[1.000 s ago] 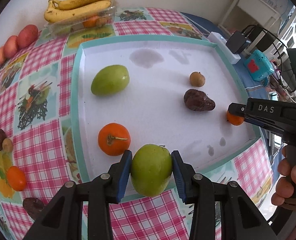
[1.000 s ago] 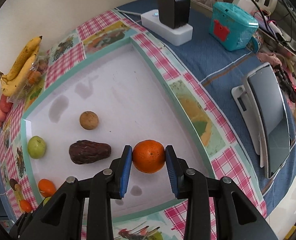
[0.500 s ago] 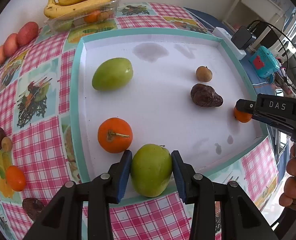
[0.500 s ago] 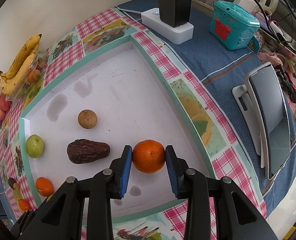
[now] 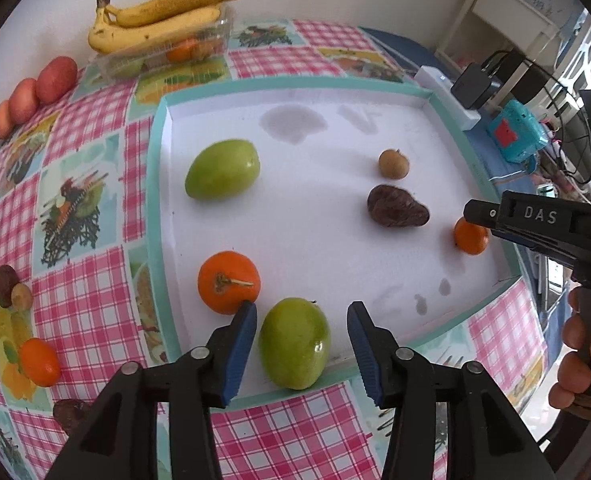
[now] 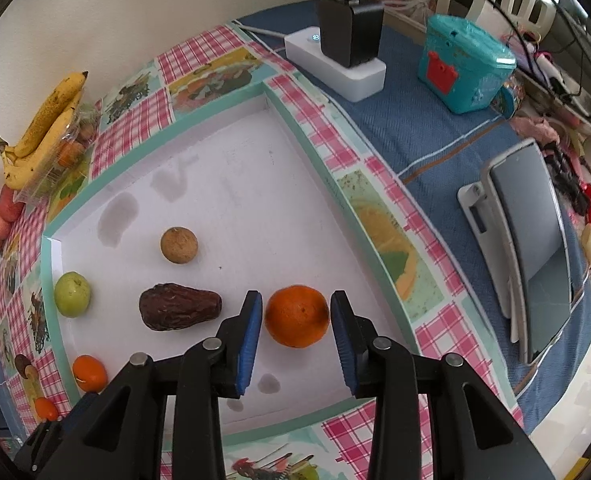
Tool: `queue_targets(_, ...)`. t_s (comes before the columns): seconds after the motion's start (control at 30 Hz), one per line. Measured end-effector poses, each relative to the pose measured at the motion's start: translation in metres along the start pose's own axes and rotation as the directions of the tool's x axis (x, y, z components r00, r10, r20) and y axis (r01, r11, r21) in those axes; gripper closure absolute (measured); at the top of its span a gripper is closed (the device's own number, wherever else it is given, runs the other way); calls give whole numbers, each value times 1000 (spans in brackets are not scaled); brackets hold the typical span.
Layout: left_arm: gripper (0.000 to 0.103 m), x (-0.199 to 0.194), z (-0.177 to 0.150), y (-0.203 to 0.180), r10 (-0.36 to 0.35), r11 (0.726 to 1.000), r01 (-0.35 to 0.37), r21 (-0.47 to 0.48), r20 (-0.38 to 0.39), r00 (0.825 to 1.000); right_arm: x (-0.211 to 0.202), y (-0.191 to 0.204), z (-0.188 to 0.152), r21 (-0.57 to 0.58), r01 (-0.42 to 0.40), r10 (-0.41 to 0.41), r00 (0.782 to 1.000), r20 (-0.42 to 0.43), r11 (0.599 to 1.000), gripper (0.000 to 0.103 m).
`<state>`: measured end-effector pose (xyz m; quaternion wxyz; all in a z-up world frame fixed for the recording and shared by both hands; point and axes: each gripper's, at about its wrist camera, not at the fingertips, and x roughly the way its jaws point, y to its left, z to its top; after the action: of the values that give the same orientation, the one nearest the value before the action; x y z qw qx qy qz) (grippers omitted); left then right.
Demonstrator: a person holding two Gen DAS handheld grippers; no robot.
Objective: Organize fruits
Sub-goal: 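Move both open tools back toward the fruits on the tablecloth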
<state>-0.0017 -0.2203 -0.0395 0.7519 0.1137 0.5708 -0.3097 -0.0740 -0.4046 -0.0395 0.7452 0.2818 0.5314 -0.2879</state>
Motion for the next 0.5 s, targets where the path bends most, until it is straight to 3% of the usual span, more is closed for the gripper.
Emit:
queue_targets(0.1,50,-8,1,2,-8,1000,8,-5,19,1000,-6,1,0,-7,2,-2,1000,16,1000,64)
queue_targets(0.17,43,-15,3,9,-6,1000,7,-25,37,999,-9,3,1,-13,3,-3,1000,25,1000,53)
queue_targets(0.27,37,-22,7,24,11,997,-7,-71,52,999,-13,5,0,-14,-9,10,999,35,1000,45)
queue_targets(0.37,27,-29,10,44,66,990,-56,-133,72,995,-14,11,1,-26,-16,17,999,41,1000,37)
queue_targets(0.5,16,-41,11,81,161,960,-133,-246,97,982,-18,22,-1,-66,-9,13,998,59,998,33)
